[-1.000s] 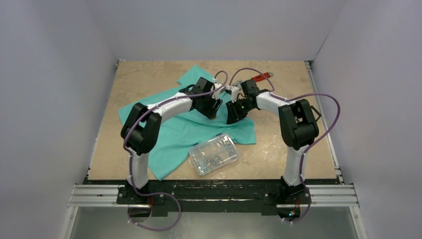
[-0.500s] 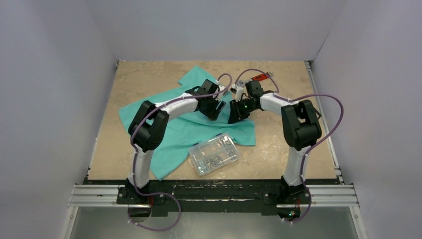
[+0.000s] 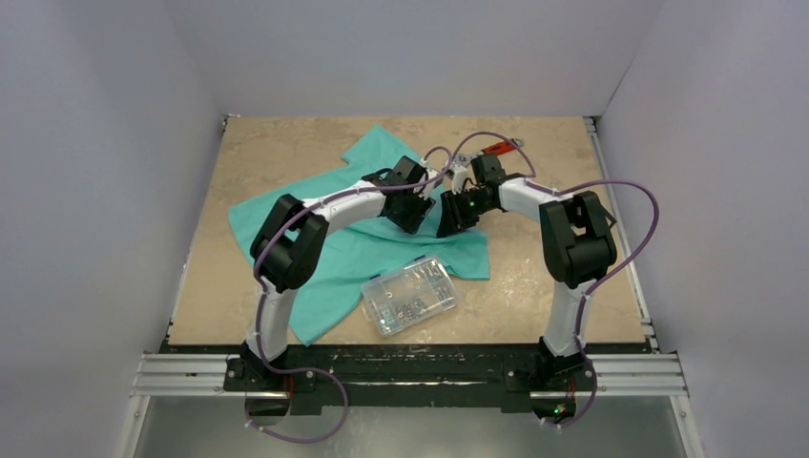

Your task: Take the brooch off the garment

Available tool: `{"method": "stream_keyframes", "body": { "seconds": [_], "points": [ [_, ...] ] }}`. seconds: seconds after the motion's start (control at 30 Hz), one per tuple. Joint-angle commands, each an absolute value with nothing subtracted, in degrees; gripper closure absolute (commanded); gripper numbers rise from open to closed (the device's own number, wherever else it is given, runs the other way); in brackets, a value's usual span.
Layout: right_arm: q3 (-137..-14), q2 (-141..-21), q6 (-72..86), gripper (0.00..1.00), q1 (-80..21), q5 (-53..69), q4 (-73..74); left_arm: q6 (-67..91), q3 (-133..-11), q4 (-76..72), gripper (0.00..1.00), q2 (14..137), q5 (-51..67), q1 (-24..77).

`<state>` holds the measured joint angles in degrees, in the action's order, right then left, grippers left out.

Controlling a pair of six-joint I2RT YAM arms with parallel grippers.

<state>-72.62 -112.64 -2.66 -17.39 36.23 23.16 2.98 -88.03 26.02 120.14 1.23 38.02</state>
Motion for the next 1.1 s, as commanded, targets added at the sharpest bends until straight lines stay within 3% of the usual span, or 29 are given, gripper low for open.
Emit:
{"method": "stream_keyframes", "body": {
  "seconds": [0.0,0.33,0.37,0.47,0.57,0.77,1.07],
  "points": [
    [-72.1,-111.6,-4.1,0.65,-17.0,37.9,22.5,4.0,-92.0,28.8,0.5,119.8,2.6,37.8],
    [-69.2,-107.6,-6.5,0.61,-17.0,37.1,19.0,5.8,-93.9,31.9,0.57,117.6,9.3,37.0],
    [-68.8,-107.1,-6.9,0.6,-17.0,36.9,18.7,5.9,-94.0,32.2,0.55,117.4,9.9,36.7],
    [-68.3,-106.4,-7.5,0.6,-17.0,36.5,18.0,5.8,-93.4,32.3,0.37,116.9,6.7,36.6],
    [-69.3,-107.6,-7.6,0.62,-17.0,36.5,19.4,4.7,-91.5,29.5,0.34,115.5,3.1,36.6],
    [-68.4,-108.2,-7.7,0.74,-17.0,36.6,20.2,1.9,-91.9,28.0,0.45,116.0,1.7,37.5],
    [-66.8,-108.4,-6.0,0.78,-16.9,36.7,19.4,1.2,-92.9,27.8,0.56,119.2,0.2,39.1]
  ]
}}
